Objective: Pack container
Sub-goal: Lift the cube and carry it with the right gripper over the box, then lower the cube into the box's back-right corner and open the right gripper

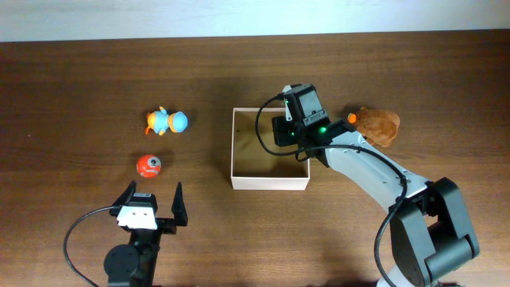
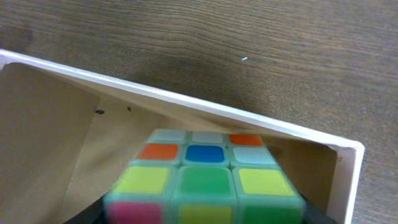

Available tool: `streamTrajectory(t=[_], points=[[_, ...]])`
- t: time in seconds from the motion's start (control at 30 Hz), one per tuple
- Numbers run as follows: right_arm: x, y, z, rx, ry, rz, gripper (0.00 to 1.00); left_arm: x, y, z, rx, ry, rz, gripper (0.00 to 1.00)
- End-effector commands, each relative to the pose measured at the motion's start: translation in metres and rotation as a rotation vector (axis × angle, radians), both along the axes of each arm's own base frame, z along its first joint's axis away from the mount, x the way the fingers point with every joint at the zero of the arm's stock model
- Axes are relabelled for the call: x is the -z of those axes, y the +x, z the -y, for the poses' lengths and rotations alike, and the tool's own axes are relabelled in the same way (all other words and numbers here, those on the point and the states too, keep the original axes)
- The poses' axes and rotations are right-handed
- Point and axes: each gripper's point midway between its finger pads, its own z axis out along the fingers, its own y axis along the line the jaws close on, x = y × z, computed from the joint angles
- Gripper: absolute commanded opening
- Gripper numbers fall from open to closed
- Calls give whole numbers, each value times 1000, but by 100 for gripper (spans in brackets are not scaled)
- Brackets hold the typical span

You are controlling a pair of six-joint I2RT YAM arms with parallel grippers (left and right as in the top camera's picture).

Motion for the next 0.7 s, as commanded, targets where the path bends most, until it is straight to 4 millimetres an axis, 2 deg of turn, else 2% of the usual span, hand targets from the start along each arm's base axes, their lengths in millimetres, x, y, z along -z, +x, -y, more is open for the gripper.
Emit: streamTrajectory(t=[0.0, 0.27, 0.37, 0.43, 0.53, 0.57, 0.67], points=[[-10, 8, -2, 16, 4, 29, 60, 1, 0, -1, -3, 16, 4, 99], [-10, 6, -6, -7, 18, 24, 64, 1, 0, -1, -3, 16, 4, 99], [-11, 1, -20, -63, 64, 11, 64, 1, 0, -1, -3, 16, 4, 99], [-13, -5, -34, -119, 89, 6, 59, 1, 0, -1, -3, 16, 4, 99], [-13, -18, -54, -226, 101, 2, 57, 1, 0, -1, -3, 16, 4, 99], [-13, -22, -61, -243, 103, -1, 53, 1, 0, -1, -3, 16, 4, 99], [-14, -30, -75, -285, 97, 10, 30, 1, 0, -1, -3, 16, 4, 99]])
